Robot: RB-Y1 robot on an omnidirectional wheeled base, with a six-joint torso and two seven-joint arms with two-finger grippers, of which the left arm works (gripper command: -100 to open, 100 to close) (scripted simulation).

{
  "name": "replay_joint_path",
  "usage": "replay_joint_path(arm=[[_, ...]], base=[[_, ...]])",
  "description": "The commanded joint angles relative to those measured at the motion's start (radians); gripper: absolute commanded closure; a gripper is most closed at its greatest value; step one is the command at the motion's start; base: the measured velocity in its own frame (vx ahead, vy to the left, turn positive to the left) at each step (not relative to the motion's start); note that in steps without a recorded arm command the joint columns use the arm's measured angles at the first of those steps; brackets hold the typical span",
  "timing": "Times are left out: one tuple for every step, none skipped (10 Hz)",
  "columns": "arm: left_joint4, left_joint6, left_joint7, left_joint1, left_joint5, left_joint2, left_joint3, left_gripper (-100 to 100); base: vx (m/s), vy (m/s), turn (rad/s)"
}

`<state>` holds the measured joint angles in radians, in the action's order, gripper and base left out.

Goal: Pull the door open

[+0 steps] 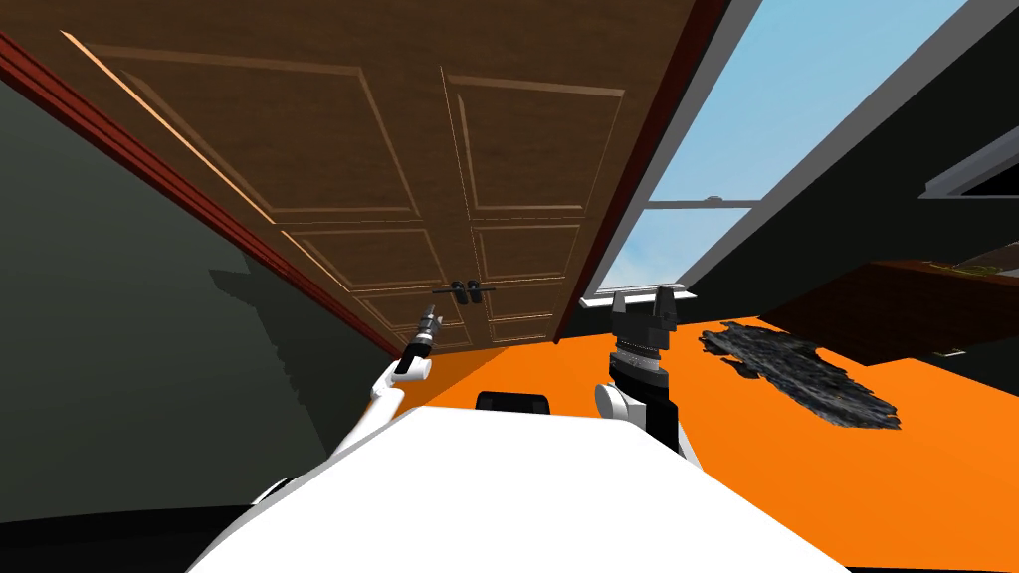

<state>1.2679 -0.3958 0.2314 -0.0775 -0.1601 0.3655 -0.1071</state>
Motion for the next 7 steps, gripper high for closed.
replay_joint_path(arm=[[-0.029,-0.005,0.004,0.009,-0.001,0.007,-0.001,-100],[-0.042,-0.003,0.006,0.014,-0.001,0.011,-0.002,-100],[-0.067,0.001,0.01,0.024,-0.003,0.019,-0.005,-100],[-0.086,0.005,0.012,0.032,-0.004,0.024,-0.008,-100],[-0.103,0.008,0.015,0.039,-0.005,0.03,-0.01,-100],[-0.122,0.011,0.018,0.046,-0.006,0.036,-0.012,-100],[-0.113,0.009,0.017,0.045,-0.006,0.035,-0.01,-100]], base=[[0.071,0.012,-0.044],[0.048,0.009,-0.033],[0.066,0.019,-0.072],[0.094,0.014,-0.079],[0.086,0.015,-0.06],[0.095,0.024,-0.064],[0.046,0.013,-0.014]])
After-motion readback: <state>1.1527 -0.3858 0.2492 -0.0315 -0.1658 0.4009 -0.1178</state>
